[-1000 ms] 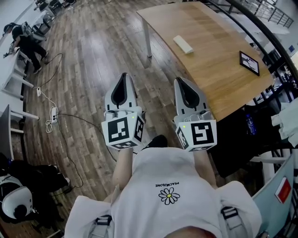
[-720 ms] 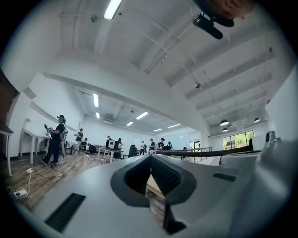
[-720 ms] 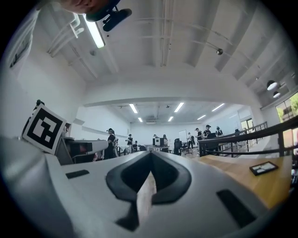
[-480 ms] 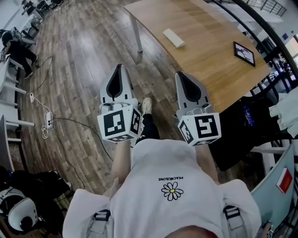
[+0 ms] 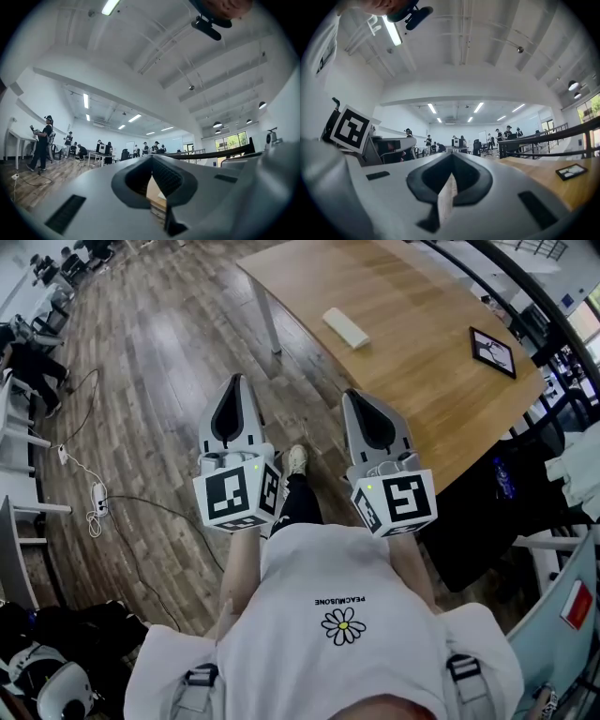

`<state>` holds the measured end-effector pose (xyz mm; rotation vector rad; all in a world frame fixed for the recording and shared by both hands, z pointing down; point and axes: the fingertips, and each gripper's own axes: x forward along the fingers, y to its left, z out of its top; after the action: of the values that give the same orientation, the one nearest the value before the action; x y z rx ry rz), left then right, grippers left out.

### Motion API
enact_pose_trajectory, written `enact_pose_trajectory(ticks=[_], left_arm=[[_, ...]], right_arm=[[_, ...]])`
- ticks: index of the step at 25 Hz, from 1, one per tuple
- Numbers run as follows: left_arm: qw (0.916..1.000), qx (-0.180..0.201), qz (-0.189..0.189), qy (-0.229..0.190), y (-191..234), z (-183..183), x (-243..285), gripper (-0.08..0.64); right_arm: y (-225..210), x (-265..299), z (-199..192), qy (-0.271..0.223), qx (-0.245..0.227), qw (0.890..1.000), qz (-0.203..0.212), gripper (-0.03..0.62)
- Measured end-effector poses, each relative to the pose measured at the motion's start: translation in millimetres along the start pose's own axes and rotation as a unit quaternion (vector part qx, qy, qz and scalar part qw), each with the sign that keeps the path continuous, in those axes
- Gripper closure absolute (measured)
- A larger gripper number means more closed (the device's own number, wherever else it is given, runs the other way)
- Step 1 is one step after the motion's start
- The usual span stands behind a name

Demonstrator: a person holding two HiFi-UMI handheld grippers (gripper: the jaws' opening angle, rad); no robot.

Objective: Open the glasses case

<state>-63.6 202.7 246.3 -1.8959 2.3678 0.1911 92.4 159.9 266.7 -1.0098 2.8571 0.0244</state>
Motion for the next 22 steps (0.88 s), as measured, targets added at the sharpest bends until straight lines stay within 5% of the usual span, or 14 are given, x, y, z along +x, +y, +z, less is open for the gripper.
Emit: enact_pose_trajectory(ticks=[12, 22], left_arm=[[0.999, -0.02, -0.029, 0.027, 51.1, -50.0, 143.1, 0.543], [0.9975, -0.011, -0.07, 0.002, 114.1, -51.7, 320.6, 0.543]], right_arm=[[-50.0, 149.7, -56.8, 0.045, 0.025, 0.998, -0.035, 0.584], [-122.8, 288.8, -41.5, 0.048, -0.036, 0.993, -0.106, 0.584]])
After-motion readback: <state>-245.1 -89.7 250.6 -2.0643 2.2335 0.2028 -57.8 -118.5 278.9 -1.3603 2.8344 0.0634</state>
